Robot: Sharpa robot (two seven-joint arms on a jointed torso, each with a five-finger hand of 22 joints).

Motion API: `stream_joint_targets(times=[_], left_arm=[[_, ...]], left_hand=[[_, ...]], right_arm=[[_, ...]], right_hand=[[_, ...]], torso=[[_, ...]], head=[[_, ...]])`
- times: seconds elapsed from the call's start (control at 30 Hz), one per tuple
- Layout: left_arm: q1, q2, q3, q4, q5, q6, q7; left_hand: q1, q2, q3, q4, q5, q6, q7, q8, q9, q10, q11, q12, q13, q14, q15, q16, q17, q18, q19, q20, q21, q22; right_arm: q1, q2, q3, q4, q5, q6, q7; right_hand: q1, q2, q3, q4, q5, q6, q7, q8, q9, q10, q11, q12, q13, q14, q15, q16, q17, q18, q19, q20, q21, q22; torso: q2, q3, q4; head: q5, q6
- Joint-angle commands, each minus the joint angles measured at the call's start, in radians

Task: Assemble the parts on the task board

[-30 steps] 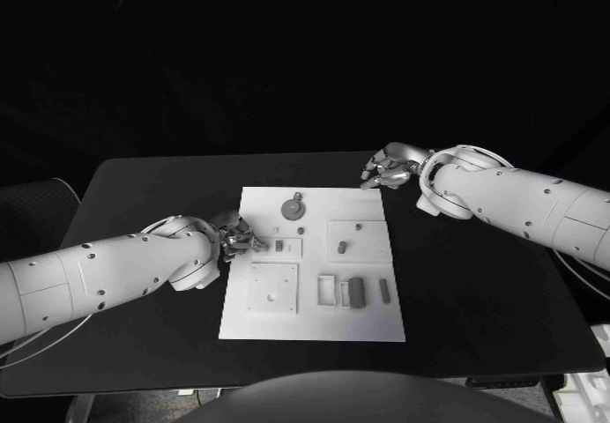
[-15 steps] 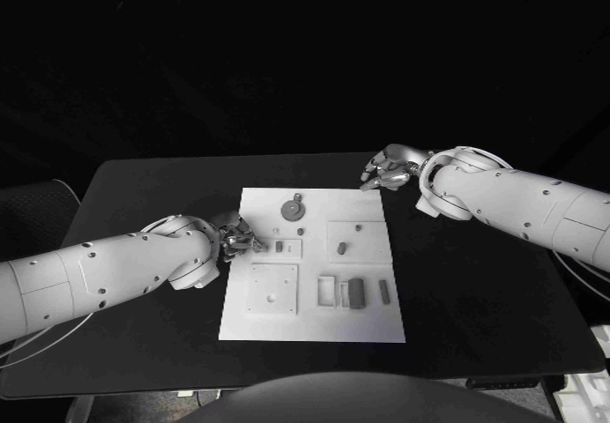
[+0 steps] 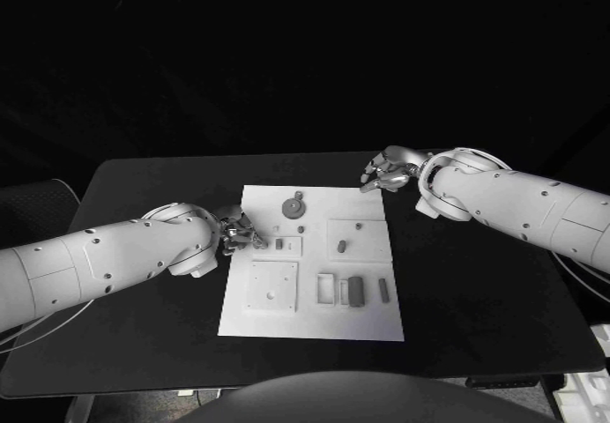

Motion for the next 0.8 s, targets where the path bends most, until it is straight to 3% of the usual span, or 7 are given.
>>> stream_joint_targets(times=[0.03, 0.43, 0.8], left_arm=[[0.015, 0.010, 0.002, -0.027, 0.088, 0.095, 0.005], [0.064, 0.025, 0.002, -0.052, 0.141, 0.210, -0.070], [0.102, 0.027, 0.003, -0.050, 0.198, 0.272, -0.150]], left_hand=[[0.080, 0.087, 0.031, -0.028, 0.003, 0.000, 0.004, 0.006, 0.003, 0.002, 0.005, 0.002, 0.001, -0.005, -0.005, 0.007, 0.002, 0.047, 0.001, 0.001, 0.007, 0.020], [0.079, 0.090, 0.034, -0.034, 0.004, 0.000, 0.004, 0.006, 0.004, 0.000, 0.005, 0.004, 0.003, -0.007, -0.004, 0.009, 0.002, 0.046, -0.002, 0.001, 0.008, 0.021], [0.082, 0.091, 0.040, -0.039, 0.005, 0.001, 0.003, 0.006, 0.004, 0.000, 0.004, 0.005, 0.004, -0.008, -0.004, 0.011, 0.003, 0.046, -0.003, 0.002, 0.011, 0.021]], right_arm=[[-0.001, 0.002, 0.000, 0.000, -0.002, 0.018, 0.003], [-0.002, 0.006, 0.000, -0.002, -0.002, 0.020, 0.003], [-0.002, 0.008, 0.000, -0.004, -0.002, 0.022, 0.003]], right_hand=[[-0.011, -0.001, 0.001, 0.005, 0.002, 0.000, 0.009, -0.006, 0.001, -0.004, 0.002, 0.003, -0.001, 0.001, -0.009, -0.002, -0.002, 0.013, 0.007, -0.003, -0.007, 0.013], [-0.011, -0.001, 0.001, 0.005, 0.002, 0.000, 0.009, -0.006, 0.001, -0.005, 0.002, 0.003, -0.001, 0.001, -0.009, -0.002, -0.002, 0.013, 0.007, -0.003, -0.007, 0.013], [-0.012, 0.000, 0.001, 0.005, 0.002, 0.000, 0.009, -0.006, 0.001, -0.005, 0.002, 0.003, -0.001, 0.001, -0.009, -0.002, -0.002, 0.013, 0.007, -0.003, -0.007, 0.013]], torso=[[0.000, 0.0001, 0.0005], [0.000, -0.0004, 0.0010], [0.000, -0.0002, 0.0007]], head=[[0.000, 0.001], [-0.001, 0.003], [0.000, 0.005]])
